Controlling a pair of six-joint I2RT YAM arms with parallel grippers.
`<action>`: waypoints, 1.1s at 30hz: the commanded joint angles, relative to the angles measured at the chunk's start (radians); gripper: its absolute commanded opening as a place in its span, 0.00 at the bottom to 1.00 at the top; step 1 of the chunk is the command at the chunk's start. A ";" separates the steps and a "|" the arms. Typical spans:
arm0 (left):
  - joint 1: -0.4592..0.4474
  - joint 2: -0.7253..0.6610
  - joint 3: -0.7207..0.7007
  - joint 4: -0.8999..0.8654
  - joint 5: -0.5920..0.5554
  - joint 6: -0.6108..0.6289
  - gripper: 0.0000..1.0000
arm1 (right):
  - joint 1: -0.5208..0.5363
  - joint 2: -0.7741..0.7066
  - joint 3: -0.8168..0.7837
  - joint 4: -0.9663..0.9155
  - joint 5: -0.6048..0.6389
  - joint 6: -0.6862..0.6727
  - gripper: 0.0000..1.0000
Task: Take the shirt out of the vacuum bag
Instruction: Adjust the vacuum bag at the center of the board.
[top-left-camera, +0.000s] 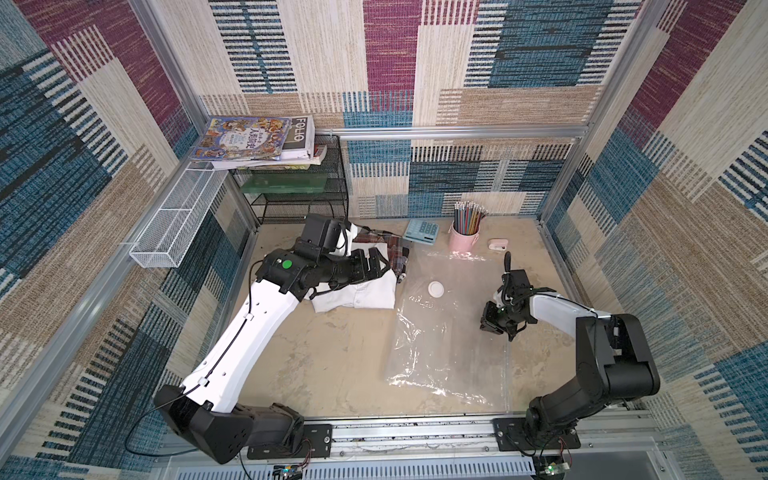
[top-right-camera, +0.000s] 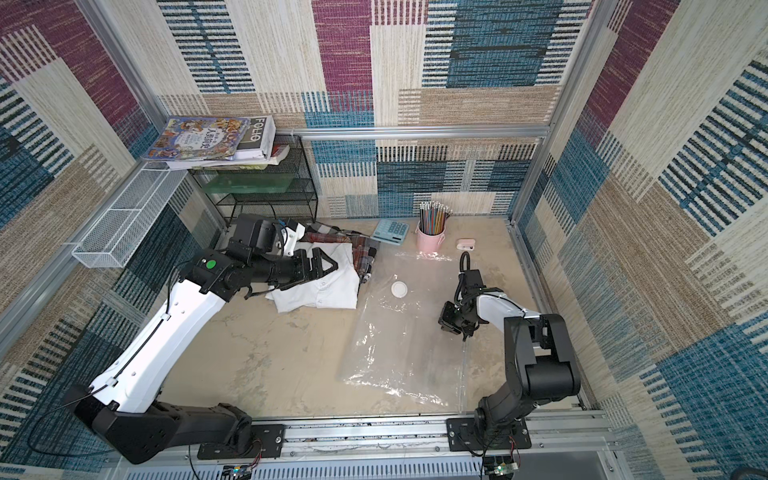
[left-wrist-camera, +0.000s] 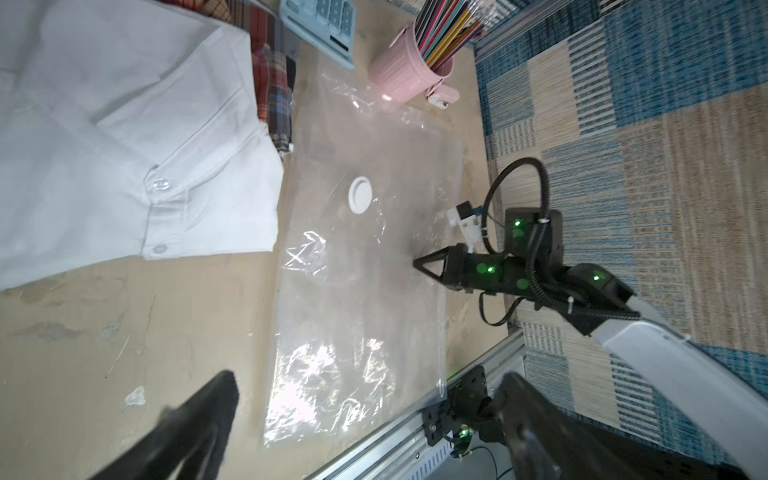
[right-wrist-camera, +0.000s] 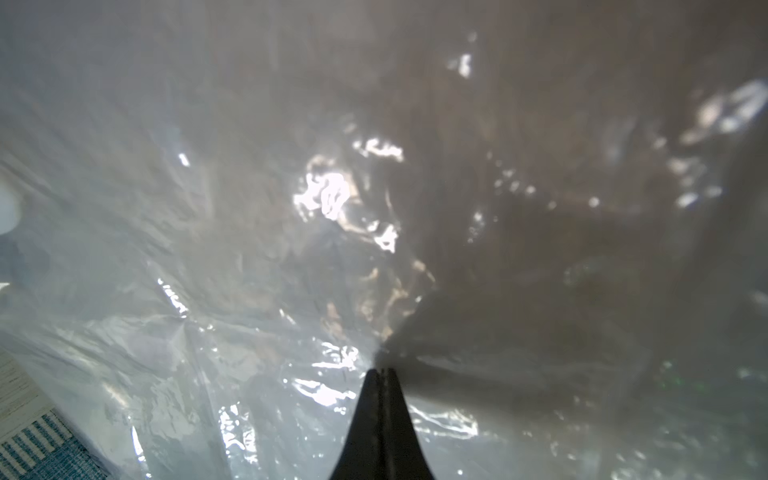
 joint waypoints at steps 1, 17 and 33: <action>0.000 -0.055 -0.092 0.006 -0.015 0.001 0.99 | -0.020 0.078 0.042 -0.010 0.133 -0.050 0.01; 0.030 -0.177 -0.239 -0.004 -0.092 0.013 0.99 | -0.062 -0.050 0.174 -0.053 -0.003 -0.132 0.07; 0.264 -0.387 -0.428 0.146 -0.393 0.090 0.99 | -0.121 -0.374 0.146 0.097 -0.043 -0.297 0.96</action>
